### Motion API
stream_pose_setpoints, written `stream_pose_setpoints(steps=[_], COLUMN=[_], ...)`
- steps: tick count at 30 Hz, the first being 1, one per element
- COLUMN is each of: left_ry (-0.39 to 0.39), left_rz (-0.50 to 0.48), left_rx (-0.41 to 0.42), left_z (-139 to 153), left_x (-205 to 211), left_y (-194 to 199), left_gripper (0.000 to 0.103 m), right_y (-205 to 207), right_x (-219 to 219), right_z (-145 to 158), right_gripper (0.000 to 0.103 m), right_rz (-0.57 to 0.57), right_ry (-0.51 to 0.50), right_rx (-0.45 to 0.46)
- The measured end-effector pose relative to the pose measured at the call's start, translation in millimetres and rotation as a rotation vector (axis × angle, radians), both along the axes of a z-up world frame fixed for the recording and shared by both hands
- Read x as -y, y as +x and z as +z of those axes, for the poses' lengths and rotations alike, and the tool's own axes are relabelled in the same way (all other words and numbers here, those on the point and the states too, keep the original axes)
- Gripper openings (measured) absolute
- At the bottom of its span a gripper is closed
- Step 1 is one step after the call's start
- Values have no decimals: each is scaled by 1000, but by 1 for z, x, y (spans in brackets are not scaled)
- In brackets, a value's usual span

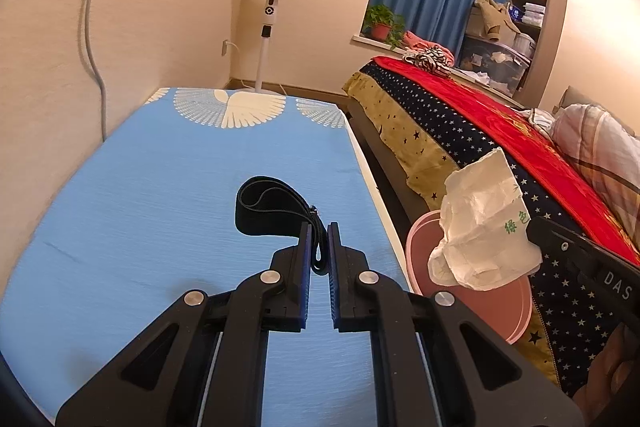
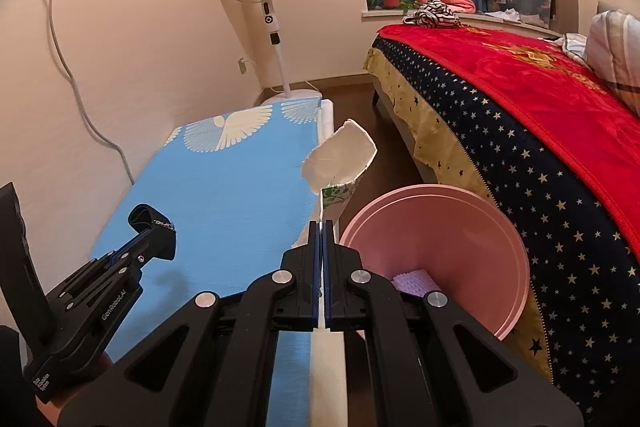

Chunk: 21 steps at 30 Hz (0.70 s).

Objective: Collect trash
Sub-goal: 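Carry the black strap and white paper bag with both tools over the pink bin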

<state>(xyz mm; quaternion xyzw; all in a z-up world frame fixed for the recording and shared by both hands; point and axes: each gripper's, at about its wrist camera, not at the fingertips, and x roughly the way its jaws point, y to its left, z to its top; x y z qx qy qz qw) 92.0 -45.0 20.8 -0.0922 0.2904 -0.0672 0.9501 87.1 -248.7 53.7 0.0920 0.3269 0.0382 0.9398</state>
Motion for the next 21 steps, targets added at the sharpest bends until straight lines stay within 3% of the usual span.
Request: stream_pose_setpoints(steps=[21], left_ry=[5], left_rz=[-58], left_rx=[7], left_z=[-5], left_x=[31], left_y=[9], left_gripper=[8], right_y=[6], right_x=[33], right_z=[0], right_gripper=[1], right_rz=[-92], right_ry=[-28], right_rx=[22])
